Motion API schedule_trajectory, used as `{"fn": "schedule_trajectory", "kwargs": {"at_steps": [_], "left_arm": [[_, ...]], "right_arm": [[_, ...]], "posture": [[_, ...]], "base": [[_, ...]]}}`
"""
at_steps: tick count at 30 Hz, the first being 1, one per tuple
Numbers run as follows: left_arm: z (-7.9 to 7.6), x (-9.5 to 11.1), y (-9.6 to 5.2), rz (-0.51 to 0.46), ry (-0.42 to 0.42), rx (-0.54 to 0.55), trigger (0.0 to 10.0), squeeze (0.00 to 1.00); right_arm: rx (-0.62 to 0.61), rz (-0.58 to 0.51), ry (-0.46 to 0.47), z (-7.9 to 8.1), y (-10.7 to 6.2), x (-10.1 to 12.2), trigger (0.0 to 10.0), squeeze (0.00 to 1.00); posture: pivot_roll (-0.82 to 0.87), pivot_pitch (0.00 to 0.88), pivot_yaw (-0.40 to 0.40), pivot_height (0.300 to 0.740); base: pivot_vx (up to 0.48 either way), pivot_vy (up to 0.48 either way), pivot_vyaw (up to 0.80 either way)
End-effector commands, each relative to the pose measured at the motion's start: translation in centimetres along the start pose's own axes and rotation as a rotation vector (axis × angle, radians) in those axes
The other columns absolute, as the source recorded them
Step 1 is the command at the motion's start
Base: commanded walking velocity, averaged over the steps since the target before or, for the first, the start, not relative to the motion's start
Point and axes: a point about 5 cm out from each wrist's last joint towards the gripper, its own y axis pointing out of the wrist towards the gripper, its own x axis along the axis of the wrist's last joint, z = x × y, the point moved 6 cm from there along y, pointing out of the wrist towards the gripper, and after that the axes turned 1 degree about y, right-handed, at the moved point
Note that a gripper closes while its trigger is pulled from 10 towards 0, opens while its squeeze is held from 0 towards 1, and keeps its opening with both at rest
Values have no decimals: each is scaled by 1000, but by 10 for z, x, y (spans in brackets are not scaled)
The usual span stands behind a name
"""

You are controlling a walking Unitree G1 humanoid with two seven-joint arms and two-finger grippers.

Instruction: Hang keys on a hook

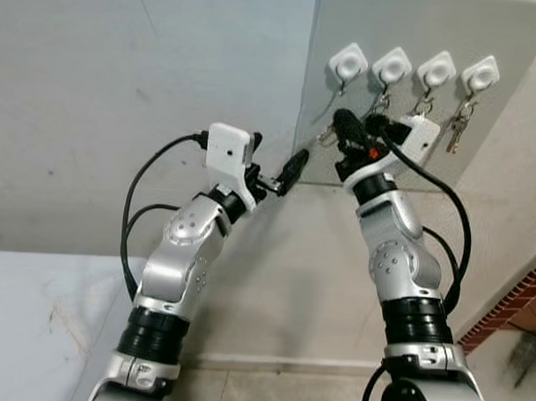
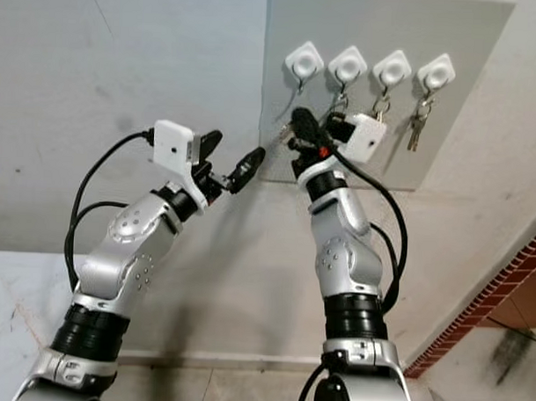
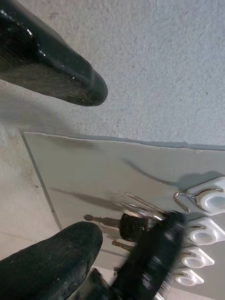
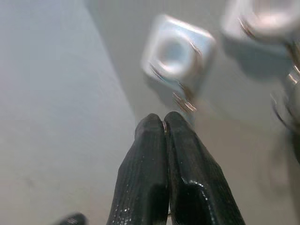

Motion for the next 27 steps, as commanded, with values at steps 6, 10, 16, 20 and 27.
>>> {"fn": "schedule_trajectory", "kwargs": {"at_steps": [6, 10, 16, 20, 27], "left_arm": [[0, 2, 0, -2, 0, -3, 10000, 0], [1, 2, 0, -2, 1, -2, 10000, 0], [1, 2, 0, -3, 2, 0, 10000, 0], [0, 2, -1, -4, 2, 0, 10000, 0], [1, 3, -2, -7, 3, 5, 10000, 0]], "right_arm": [[85, -57, 28, 16, 4, 17, 10000, 0], [80, -77, 54, 17, 8, 23, 10000, 0], [83, -101, 66, 20, 11, 29, 10000, 0], [92, -108, 60, 21, 12, 30, 10000, 0], [22, -85, 28, 7, 12, 25, 10000, 0]], "posture": [[18, 0, -25, 740], [18, 0, -25, 740], [20, 0, -26, 740], [21, 0, -27, 740], [27, 0, -34, 740]], "base": [[0, 0, 0], [0, 0, 0], [0, 0, 0], [0, 0, 0], [0, 0, 0]]}}
